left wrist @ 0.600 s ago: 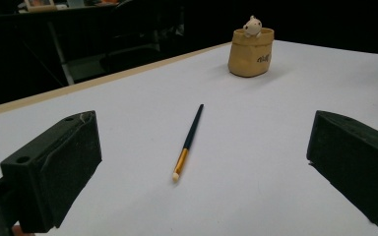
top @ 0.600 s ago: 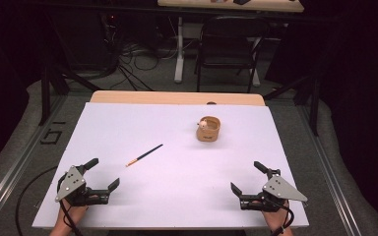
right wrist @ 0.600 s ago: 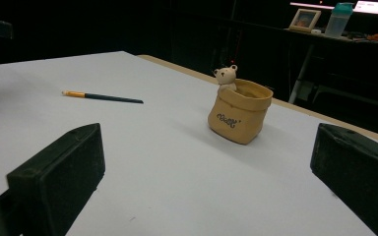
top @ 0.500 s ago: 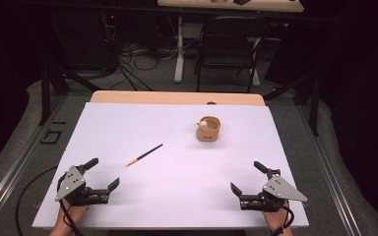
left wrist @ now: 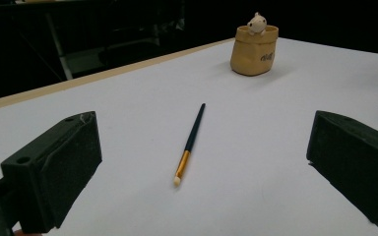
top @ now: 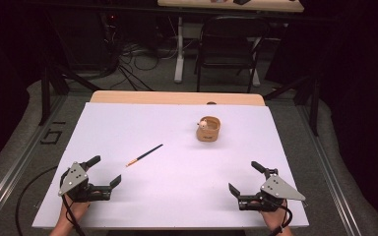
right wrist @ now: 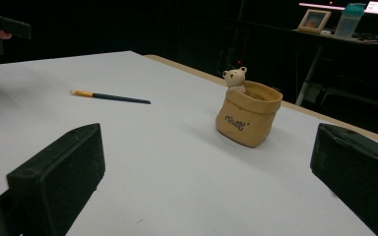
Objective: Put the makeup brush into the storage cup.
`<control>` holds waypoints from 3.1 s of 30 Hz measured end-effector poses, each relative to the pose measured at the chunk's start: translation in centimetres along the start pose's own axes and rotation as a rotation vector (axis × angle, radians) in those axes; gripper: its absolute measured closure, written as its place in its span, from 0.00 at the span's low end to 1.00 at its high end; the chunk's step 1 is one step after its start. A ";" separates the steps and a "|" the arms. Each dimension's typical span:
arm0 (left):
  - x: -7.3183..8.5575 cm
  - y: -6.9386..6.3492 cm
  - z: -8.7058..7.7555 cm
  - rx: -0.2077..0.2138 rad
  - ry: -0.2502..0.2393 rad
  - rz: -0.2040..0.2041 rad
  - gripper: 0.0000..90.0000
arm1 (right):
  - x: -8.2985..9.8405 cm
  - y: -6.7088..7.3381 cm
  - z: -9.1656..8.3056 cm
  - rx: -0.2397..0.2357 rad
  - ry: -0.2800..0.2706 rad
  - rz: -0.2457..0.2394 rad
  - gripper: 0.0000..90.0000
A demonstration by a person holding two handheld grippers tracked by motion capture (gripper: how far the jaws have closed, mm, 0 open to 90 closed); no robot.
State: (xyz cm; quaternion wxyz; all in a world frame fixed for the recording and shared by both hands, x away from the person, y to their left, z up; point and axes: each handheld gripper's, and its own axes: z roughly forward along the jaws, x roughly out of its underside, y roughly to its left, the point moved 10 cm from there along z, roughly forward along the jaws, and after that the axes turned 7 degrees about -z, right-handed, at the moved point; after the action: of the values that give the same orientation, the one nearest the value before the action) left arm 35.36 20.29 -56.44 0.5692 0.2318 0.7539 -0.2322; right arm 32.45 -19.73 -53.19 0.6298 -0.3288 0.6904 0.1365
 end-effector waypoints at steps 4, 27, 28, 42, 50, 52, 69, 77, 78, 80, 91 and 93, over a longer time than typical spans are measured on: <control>-0.2 0.3 0.2 -0.014 0.002 -0.011 0.00 | 0.0 -0.1 0.0 -0.002 0.000 0.013 0.00; -1.0 1.6 3.5 -0.018 0.079 0.005 0.00 | 0.1 -0.1 0.2 -0.006 0.007 0.004 0.00; -1.1 1.7 3.7 -0.017 0.080 0.008 0.00 | 0.2 -0.1 0.1 -0.007 0.010 0.003 0.00; -1.5 2.4 6.1 -0.006 0.157 0.023 0.00 | 0.1 -0.2 0.1 -0.003 0.005 0.007 0.00; -1.6 2.4 7.4 0.006 0.214 0.050 0.00 | 0.1 -0.1 0.1 -0.004 0.007 0.006 0.00; -1.6 2.5 7.7 0.008 0.232 0.049 0.00 | 0.1 -0.1 0.1 -0.005 0.006 0.006 0.00; -2.1 2.9 9.9 0.029 0.483 0.091 0.00 | 0.2 -0.1 0.1 -0.011 0.007 0.008 0.00; -2.3 2.9 10.6 0.026 0.604 0.135 0.00 | 0.2 0.0 0.1 -0.017 0.008 0.010 0.00; -2.3 2.9 10.6 0.026 0.604 0.135 0.00 | 0.2 0.0 0.1 -0.018 0.009 0.010 0.00; -2.3 2.9 10.7 0.027 0.633 0.149 0.01 | 0.2 0.0 0.1 -0.018 0.010 0.010 0.00; -1.8 3.2 11.1 0.019 0.794 0.163 0.09 | 0.4 0.2 0.1 -0.023 0.030 0.006 0.00; -1.7 3.0 11.2 0.021 0.814 0.174 0.12 | 0.4 0.2 0.1 -0.023 0.030 0.004 0.00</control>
State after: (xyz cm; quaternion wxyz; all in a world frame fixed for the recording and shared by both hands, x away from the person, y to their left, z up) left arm 46.04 15.66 -57.78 0.2396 0.3732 0.8927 -0.0804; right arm 32.46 -19.64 -53.64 0.6151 -0.3368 0.6989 0.1407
